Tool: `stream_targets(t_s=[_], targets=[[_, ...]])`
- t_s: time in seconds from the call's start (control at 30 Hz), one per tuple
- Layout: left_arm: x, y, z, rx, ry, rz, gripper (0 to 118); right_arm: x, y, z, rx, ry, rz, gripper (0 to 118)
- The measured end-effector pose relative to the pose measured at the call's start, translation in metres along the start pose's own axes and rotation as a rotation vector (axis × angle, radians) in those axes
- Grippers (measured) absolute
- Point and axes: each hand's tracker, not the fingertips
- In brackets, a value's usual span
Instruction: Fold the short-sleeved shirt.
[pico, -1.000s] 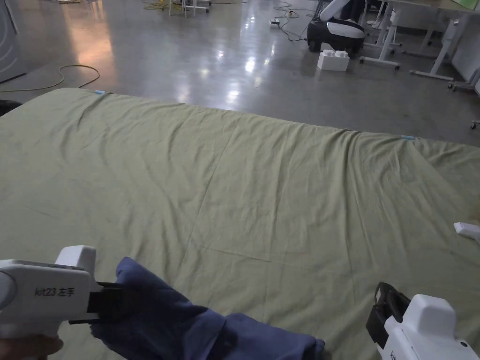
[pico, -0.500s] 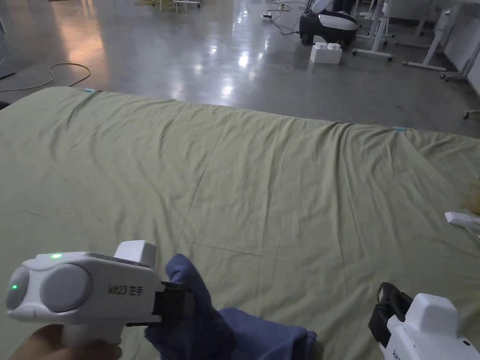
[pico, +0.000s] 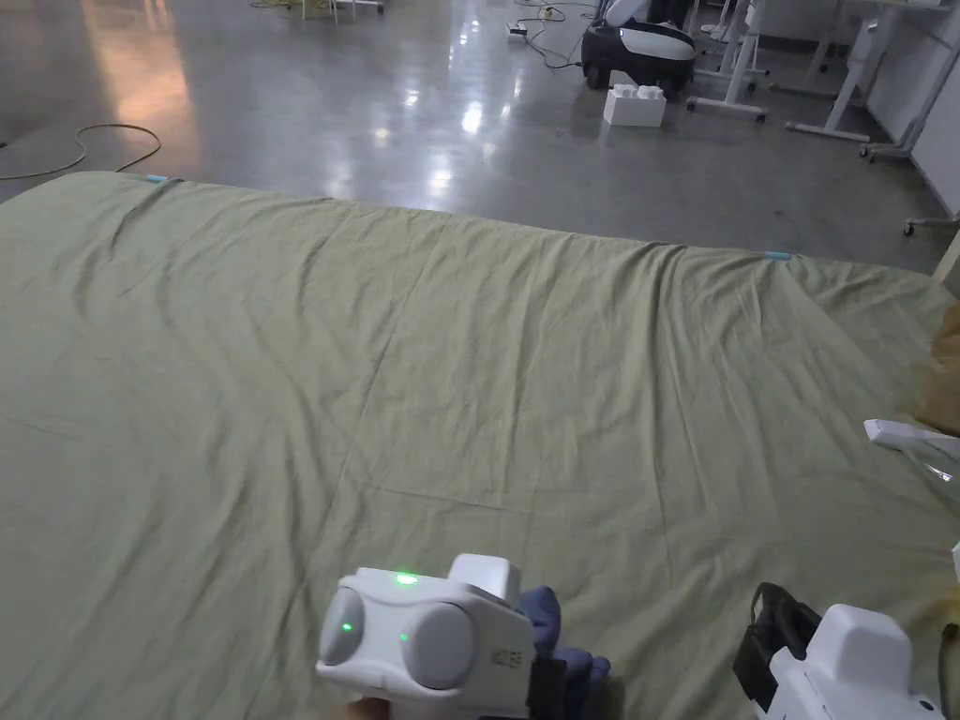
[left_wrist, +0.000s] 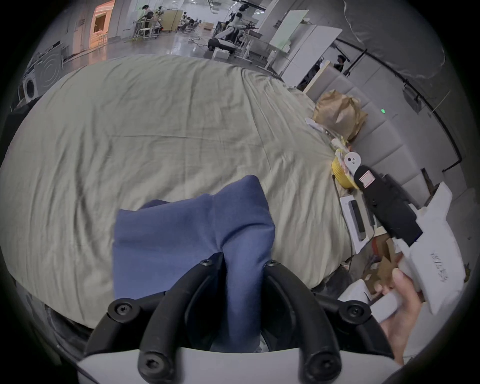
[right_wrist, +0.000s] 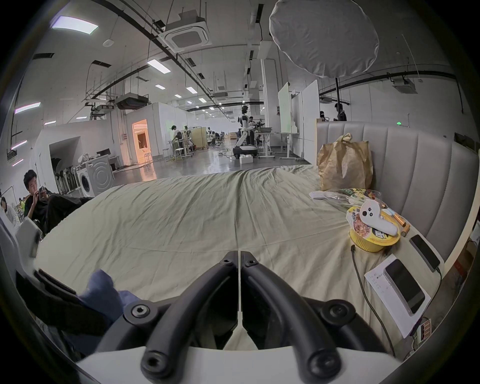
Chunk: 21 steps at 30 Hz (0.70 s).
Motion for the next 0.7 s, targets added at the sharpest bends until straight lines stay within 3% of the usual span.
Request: stream_targets(t_s=[0.37, 0.5, 0.6, 0.7], targets=[[0.04, -0.022, -0.044, -0.04, 0.012, -0.041, 24, 0.01, -0.005, 0.002, -0.017, -0.021, -0.001, 2], [0.037, -0.024, -0.055, -0.051, 0.001, -0.026, 36, 0.01, -0.007, 0.002, -0.023, -0.022, -0.003, 2], [0.03, -0.021, -0.047, -0.046, -0.087, 0.014, 64, 0.011, -0.008, 0.003, -0.027, -0.021, -0.005, 2], [0.014, -0.015, -0.026, -0.02, -0.134, 0.005, 66, 0.013, -0.007, 0.006, -0.025, -0.021, -0.003, 2]])
